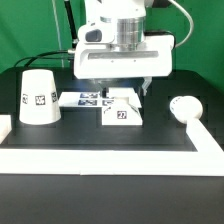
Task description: Assemble lamp
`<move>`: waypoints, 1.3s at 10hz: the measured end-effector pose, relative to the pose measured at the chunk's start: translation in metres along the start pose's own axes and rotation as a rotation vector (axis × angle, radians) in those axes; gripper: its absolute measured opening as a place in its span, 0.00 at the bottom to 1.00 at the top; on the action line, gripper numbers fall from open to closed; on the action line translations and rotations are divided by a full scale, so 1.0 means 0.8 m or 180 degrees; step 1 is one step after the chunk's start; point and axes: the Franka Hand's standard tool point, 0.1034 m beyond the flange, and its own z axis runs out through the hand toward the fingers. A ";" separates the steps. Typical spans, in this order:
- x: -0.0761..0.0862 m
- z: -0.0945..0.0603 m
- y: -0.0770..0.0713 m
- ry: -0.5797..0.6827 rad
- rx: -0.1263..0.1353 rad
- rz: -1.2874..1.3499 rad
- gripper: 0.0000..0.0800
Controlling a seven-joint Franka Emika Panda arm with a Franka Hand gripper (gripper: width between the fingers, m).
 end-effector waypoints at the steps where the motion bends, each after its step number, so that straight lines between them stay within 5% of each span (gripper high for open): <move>1: -0.002 0.003 0.002 -0.0019 0.0000 0.0001 0.87; 4: -0.003 0.004 0.000 -0.0029 0.0000 -0.0012 0.82; 5: -0.003 0.004 0.000 -0.0029 0.0000 -0.0012 0.67; 13: 0.008 0.003 -0.003 -0.0003 0.0003 -0.0026 0.67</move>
Offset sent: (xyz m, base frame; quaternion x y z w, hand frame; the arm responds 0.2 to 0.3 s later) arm 0.0000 0.0000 0.0000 0.0000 0.0000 0.0000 1.0000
